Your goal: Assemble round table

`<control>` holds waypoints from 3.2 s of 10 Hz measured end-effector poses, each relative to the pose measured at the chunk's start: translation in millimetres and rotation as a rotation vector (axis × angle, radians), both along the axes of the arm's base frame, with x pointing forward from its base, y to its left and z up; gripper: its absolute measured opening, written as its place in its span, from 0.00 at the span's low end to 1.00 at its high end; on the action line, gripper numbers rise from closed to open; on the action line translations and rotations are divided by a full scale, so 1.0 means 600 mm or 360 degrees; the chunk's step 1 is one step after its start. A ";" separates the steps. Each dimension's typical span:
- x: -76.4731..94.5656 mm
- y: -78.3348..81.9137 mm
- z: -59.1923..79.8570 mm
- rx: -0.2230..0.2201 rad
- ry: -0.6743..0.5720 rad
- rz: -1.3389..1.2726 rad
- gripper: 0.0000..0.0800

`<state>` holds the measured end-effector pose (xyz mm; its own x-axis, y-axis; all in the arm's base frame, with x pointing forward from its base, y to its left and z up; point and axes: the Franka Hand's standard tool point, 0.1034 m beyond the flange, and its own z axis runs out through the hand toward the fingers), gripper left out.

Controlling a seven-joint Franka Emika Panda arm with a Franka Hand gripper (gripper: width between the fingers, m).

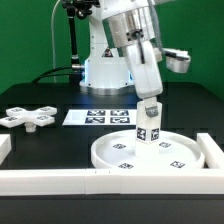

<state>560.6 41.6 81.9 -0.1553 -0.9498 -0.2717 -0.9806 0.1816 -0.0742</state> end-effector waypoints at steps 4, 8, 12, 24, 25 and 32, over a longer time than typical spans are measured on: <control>0.004 -0.003 0.000 0.0091 0.0070 -0.0358 0.52; 0.004 0.008 0.005 0.0063 0.0051 0.0059 0.79; 0.003 0.007 0.002 0.0013 -0.0078 0.0505 0.81; 0.005 -0.005 0.004 -0.0285 -0.0434 0.2559 0.81; 0.007 -0.003 0.006 -0.0316 -0.0461 0.2713 0.81; 0.012 -0.010 0.007 -0.0381 -0.0633 0.3554 0.81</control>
Offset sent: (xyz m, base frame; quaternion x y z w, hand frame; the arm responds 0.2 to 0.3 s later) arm 0.0000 0.0000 0.0000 0.0000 0.0000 0.1938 0.9810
